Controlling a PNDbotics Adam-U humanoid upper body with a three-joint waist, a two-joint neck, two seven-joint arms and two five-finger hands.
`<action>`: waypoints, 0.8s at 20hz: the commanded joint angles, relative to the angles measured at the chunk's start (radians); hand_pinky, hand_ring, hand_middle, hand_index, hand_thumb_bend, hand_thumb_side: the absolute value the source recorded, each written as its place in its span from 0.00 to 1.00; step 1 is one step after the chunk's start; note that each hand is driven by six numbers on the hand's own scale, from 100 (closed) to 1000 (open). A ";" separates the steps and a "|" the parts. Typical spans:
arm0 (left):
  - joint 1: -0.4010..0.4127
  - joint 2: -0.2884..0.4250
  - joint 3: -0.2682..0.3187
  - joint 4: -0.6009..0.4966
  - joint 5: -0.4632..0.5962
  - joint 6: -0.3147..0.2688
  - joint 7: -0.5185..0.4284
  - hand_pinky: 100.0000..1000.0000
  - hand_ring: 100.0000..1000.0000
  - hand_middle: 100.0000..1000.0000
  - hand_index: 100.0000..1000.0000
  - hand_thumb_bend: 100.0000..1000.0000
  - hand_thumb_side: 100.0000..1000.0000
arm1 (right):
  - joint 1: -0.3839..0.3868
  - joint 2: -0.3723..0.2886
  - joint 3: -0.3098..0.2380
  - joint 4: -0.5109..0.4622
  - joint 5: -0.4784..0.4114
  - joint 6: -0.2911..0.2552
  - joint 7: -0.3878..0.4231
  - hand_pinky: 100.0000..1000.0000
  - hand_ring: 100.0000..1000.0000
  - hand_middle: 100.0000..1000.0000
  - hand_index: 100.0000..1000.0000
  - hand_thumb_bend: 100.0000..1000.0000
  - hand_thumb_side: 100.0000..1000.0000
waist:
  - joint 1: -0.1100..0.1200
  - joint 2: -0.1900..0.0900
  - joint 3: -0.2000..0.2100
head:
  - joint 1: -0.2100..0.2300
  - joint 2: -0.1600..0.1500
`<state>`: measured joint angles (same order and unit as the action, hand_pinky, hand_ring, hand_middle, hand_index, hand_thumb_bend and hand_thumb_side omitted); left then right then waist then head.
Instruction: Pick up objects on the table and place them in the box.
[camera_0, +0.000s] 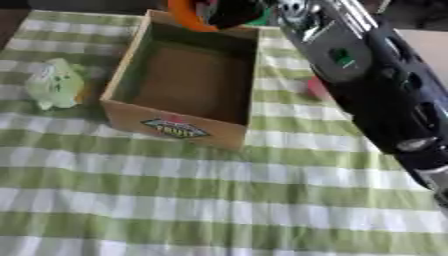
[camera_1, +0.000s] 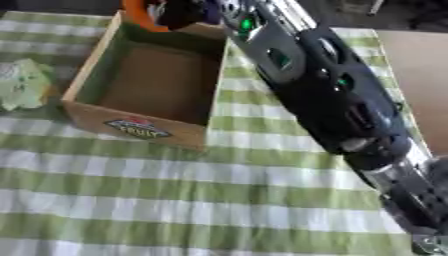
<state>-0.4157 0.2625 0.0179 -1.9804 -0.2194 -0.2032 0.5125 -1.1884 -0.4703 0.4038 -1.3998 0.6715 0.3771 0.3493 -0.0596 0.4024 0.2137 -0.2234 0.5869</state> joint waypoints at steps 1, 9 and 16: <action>-0.015 0.003 -0.002 -0.020 0.007 -0.001 -0.004 0.67 0.64 0.68 0.76 0.00 0.83 | -0.023 0.018 0.000 0.061 0.021 -0.036 -0.009 0.64 0.65 0.43 0.57 0.00 0.19 | 0.004 -0.018 0.005 | -0.009 -0.014; -0.017 0.001 -0.003 -0.020 0.009 -0.001 -0.004 0.67 0.64 0.68 0.76 0.00 0.83 | -0.013 0.041 0.017 0.176 0.034 -0.128 0.045 0.67 0.72 0.49 0.63 0.00 0.16 | 0.001 -0.014 0.007 | -0.018 -0.011; -0.017 0.000 -0.003 -0.020 0.009 -0.001 -0.005 0.67 0.64 0.68 0.76 0.00 0.82 | -0.012 0.045 0.007 0.216 0.055 -0.171 0.069 0.70 0.77 0.59 0.73 0.00 0.16 | 0.001 -0.014 0.007 | -0.018 -0.009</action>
<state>-0.4224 0.2547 0.0153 -1.9805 -0.2113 -0.2025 0.5107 -1.1790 -0.4170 0.4253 -1.1778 0.7183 0.2149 0.4178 -0.0641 0.4082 0.2208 -0.2393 0.5868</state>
